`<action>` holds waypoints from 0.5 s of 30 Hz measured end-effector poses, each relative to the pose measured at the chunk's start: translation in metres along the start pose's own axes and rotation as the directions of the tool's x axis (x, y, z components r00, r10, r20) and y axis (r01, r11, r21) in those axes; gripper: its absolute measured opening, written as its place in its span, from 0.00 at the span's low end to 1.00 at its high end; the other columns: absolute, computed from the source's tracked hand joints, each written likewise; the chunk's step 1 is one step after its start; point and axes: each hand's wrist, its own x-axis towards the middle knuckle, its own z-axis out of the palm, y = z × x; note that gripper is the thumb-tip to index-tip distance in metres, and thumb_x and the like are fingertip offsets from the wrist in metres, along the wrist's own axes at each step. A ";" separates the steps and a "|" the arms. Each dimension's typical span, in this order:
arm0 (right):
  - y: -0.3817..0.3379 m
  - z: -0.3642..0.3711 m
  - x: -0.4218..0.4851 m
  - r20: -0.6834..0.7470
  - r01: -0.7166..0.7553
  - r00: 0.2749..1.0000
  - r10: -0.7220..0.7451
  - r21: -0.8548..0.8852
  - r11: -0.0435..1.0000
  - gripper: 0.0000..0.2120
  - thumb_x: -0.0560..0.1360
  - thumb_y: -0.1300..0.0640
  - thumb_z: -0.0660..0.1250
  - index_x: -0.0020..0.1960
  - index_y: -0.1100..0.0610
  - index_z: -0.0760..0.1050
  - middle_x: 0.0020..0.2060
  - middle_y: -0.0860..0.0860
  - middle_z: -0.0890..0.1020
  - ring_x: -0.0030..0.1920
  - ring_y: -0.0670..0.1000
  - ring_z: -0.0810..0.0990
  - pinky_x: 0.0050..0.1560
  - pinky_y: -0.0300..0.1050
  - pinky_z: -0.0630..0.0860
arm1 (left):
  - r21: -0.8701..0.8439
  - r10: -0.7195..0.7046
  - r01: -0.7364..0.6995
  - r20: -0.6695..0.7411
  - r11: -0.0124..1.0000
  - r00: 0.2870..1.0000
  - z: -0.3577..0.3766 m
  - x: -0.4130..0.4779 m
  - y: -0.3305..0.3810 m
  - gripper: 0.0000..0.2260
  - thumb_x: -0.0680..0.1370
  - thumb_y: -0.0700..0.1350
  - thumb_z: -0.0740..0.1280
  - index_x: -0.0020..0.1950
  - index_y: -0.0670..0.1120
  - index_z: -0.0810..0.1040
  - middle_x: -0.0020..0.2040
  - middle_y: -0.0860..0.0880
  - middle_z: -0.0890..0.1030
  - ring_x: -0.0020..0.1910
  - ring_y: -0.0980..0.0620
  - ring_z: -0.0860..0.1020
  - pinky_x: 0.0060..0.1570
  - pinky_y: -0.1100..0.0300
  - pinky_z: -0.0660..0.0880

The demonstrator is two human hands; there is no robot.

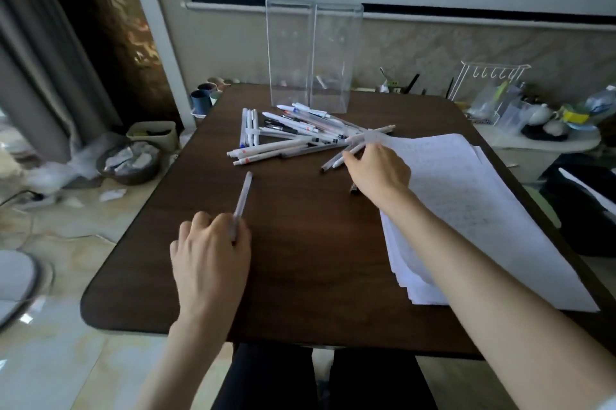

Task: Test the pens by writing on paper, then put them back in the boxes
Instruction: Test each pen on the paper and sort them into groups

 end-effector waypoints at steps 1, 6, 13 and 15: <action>-0.002 0.006 0.003 0.023 -0.023 0.999 0.025 -0.057 0.998 0.17 0.79 0.45 0.60 0.38 0.57 0.71 0.34 0.51 0.77 0.40 0.55 0.79 0.31 0.42 0.65 | 0.061 -0.041 0.040 0.026 0.997 0.999 0.001 0.000 -0.005 0.08 0.75 0.45 0.66 0.48 0.43 0.81 0.45 0.41 0.76 0.46 0.38 0.72 0.43 0.49 0.67; -0.013 0.014 0.005 0.051 -0.134 0.989 0.139 -0.076 0.988 0.18 0.76 0.53 0.65 0.61 0.62 0.68 0.54 0.57 0.79 0.54 0.57 0.79 0.42 0.46 0.69 | 0.167 -0.065 0.053 0.070 0.985 0.995 0.007 0.002 -0.005 0.14 0.75 0.50 0.67 0.56 0.45 0.79 0.52 0.40 0.74 0.52 0.37 0.70 0.50 0.45 0.66; 0.001 -0.010 0.010 0.307 -0.264 0.937 0.169 0.301 0.916 0.05 0.72 0.62 0.61 0.37 0.57 0.69 0.29 0.52 0.72 0.27 0.49 0.69 0.24 0.38 0.62 | 0.029 0.008 -0.008 0.017 1.000 1.000 0.009 0.001 0.002 0.16 0.74 0.49 0.69 0.59 0.43 0.76 0.58 0.39 0.72 0.59 0.38 0.66 0.56 0.42 0.64; 0.008 -0.025 0.001 0.431 -0.367 0.891 0.141 0.501 0.784 0.05 0.72 0.63 0.62 0.37 0.59 0.71 0.28 0.54 0.74 0.23 0.47 0.67 0.19 0.35 0.60 | -0.098 0.153 -0.153 -0.009 0.983 0.988 0.010 0.001 0.013 0.15 0.75 0.51 0.67 0.57 0.44 0.77 0.56 0.42 0.73 0.56 0.41 0.66 0.54 0.45 0.66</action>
